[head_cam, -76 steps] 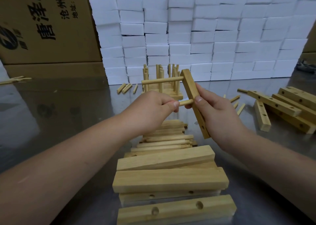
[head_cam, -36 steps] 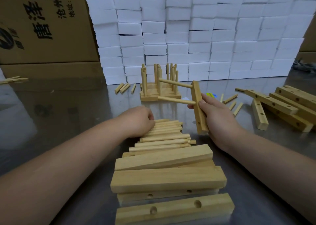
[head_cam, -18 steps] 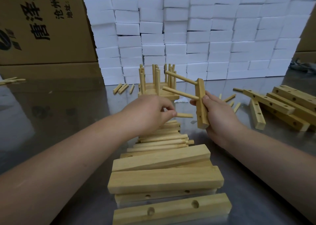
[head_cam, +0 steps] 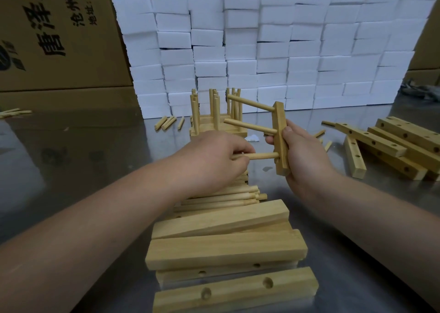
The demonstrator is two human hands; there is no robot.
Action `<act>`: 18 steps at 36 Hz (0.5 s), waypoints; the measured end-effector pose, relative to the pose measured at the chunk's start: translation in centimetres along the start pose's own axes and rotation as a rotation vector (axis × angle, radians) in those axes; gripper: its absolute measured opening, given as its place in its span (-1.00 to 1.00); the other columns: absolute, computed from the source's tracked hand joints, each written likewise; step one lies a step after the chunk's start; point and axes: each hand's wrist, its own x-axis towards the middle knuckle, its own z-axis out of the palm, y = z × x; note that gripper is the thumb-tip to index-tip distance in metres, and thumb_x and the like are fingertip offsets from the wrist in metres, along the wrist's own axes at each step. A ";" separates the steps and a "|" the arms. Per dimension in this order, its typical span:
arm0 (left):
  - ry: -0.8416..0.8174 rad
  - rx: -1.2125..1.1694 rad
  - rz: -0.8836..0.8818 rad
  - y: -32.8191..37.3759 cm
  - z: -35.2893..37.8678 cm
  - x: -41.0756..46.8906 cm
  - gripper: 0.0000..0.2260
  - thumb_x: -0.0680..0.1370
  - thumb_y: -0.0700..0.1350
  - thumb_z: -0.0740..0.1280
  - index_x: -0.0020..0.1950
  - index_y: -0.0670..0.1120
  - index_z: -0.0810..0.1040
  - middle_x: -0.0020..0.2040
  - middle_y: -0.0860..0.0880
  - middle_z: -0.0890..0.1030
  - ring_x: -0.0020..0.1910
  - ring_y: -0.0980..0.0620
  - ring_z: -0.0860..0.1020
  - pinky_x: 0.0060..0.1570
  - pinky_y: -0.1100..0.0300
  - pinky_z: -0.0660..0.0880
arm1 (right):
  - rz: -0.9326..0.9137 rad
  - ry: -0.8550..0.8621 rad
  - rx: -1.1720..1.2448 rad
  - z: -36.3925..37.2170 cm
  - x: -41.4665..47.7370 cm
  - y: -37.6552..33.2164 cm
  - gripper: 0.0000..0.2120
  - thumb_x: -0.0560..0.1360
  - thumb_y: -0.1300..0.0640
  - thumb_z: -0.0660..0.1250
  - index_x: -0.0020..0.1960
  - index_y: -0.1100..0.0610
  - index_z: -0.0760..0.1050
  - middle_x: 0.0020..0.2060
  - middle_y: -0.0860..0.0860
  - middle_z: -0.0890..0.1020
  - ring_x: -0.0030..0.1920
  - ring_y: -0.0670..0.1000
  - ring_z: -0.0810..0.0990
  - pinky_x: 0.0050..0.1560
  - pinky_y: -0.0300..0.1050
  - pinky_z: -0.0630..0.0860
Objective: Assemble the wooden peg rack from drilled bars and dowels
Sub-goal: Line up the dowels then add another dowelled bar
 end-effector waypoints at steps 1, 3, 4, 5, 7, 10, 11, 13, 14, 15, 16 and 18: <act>-0.008 0.003 0.008 0.1 0.0 0.0 -0.81 0.58 -0.05 0.20 0.07 0.13 0.59 -0.27 0.10 0.54 -0.34 0.19 0.44 -0.36 0.27 0.33 | 0.001 0.005 0.001 0.0 0.0 -0.1 -0.70 0.62 0.10 0.05 -0.11 -0.14 0.51 -0.30 -0.08 0.64 -0.04 0.03 0.53 -0.27 -0.11 0.40; -0.015 0.018 0.020 0.1 0.0 -0.1 -0.81 0.58 -0.05 0.19 0.07 0.11 0.59 -0.26 0.07 0.55 -0.32 0.17 0.44 -0.34 0.25 0.37 | 0.010 0.009 0.011 -0.1 -0.1 -0.1 -0.73 0.62 0.09 0.05 0.05 -0.14 0.50 -0.28 -0.08 0.65 -0.01 0.03 0.54 -0.29 -0.13 0.40; -0.016 0.025 0.025 0.1 -0.1 -0.2 -0.80 0.59 -0.05 0.19 0.07 0.10 0.59 -0.24 0.06 0.56 -0.30 0.16 0.45 -0.31 0.23 0.40 | 0.017 0.011 0.014 -0.1 -0.1 -0.2 -0.72 0.62 0.09 0.05 0.16 -0.13 0.49 -0.28 -0.09 0.65 -0.02 0.02 0.53 -0.31 -0.14 0.39; -0.017 0.032 0.030 0.1 -0.2 -0.2 -0.80 0.59 -0.05 0.18 0.08 0.10 0.58 -0.23 0.05 0.56 -0.27 0.15 0.47 -0.25 0.22 0.42 | 0.020 0.012 0.013 0.0 -0.1 -0.2 -0.71 0.62 0.08 0.06 0.21 -0.12 0.47 -0.28 -0.09 0.64 -0.03 0.01 0.53 -0.32 -0.14 0.38; -0.024 0.046 0.039 0.1 -0.2 -0.3 -0.80 0.60 -0.05 0.17 0.09 0.10 0.58 -0.21 0.05 0.56 -0.23 0.15 0.47 -0.19 0.23 0.43 | 0.022 0.016 0.012 0.0 -0.2 -0.3 -0.71 0.62 0.07 0.05 0.22 -0.12 0.47 -0.29 -0.10 0.64 -0.02 0.00 0.53 -0.32 -0.14 0.36; -0.037 0.070 0.061 0.2 -0.2 -0.3 -0.79 0.60 -0.05 0.17 0.08 0.04 0.59 -0.19 0.03 0.57 -0.19 0.15 0.47 -0.13 0.24 0.43 | 0.025 0.023 0.017 0.0 -0.3 -0.4 -0.68 0.62 0.08 0.05 0.29 -0.08 0.44 -0.27 -0.09 0.64 0.02 0.01 0.53 -0.31 -0.13 0.34; -0.036 0.075 0.066 0.2 -0.1 -0.3 -0.79 0.60 -0.05 0.17 0.08 0.03 0.59 -0.18 0.01 0.57 -0.18 0.14 0.47 -0.11 0.23 0.43 | 0.028 0.022 0.015 0.0 -0.4 -0.5 -0.68 0.62 0.08 0.04 0.31 -0.07 0.43 -0.26 -0.09 0.64 0.03 0.01 0.53 -0.31 -0.13 0.34; -0.031 0.076 0.072 0.1 -0.1 -0.3 -0.79 0.60 -0.05 0.17 0.08 0.02 0.59 -0.16 0.00 0.58 -0.16 0.13 0.47 -0.08 0.20 0.44 | 0.028 0.018 0.007 0.0 -0.4 -0.5 -0.66 0.62 0.07 0.04 0.33 -0.07 0.42 -0.25 -0.09 0.64 0.03 0.01 0.53 -0.30 -0.13 0.34; -0.027 0.075 0.075 0.1 0.0 -0.3 -0.79 0.60 -0.05 0.17 0.08 0.02 0.59 -0.15 -0.01 0.58 -0.15 0.12 0.47 -0.07 0.18 0.44 | 0.024 0.016 0.004 0.0 -0.5 -0.6 -0.66 0.62 0.07 0.04 0.34 -0.07 0.41 -0.25 -0.09 0.64 0.00 0.00 0.52 -0.29 -0.13 0.33; -0.024 0.078 0.081 0.0 -0.1 -0.3 -0.79 0.60 -0.05 0.17 0.08 0.01 0.59 -0.15 -0.02 0.58 -0.15 0.12 0.47 -0.07 0.16 0.44 | 0.018 0.014 0.000 0.0 -0.5 -0.7 -0.66 0.62 0.07 0.04 0.34 -0.07 0.41 -0.26 -0.09 0.64 -0.05 -0.02 0.51 -0.29 -0.14 0.33; -0.020 0.086 0.090 0.0 -0.1 -0.3 -0.79 0.60 -0.05 0.17 0.08 0.00 0.58 -0.15 -0.03 0.58 -0.16 0.12 0.47 -0.08 0.17 0.44 | 0.010 0.009 -0.005 0.0 -0.5 -0.7 -0.66 0.62 0.07 0.04 0.34 -0.08 0.42 -0.27 -0.10 0.64 -0.10 -0.04 0.49 -0.30 -0.15 0.33; -0.013 0.119 0.122 -0.2 -0.1 -0.3 -0.79 0.60 -0.04 0.17 0.07 -0.01 0.58 -0.18 -0.01 0.55 -0.18 0.14 0.45 -0.13 0.21 0.42 | -0.004 -0.014 -0.008 0.0 -0.8 -0.8 -0.67 0.62 0.08 0.04 0.29 -0.09 0.45 -0.29 -0.11 0.62 -0.18 -0.06 0.45 -0.33 -0.18 0.34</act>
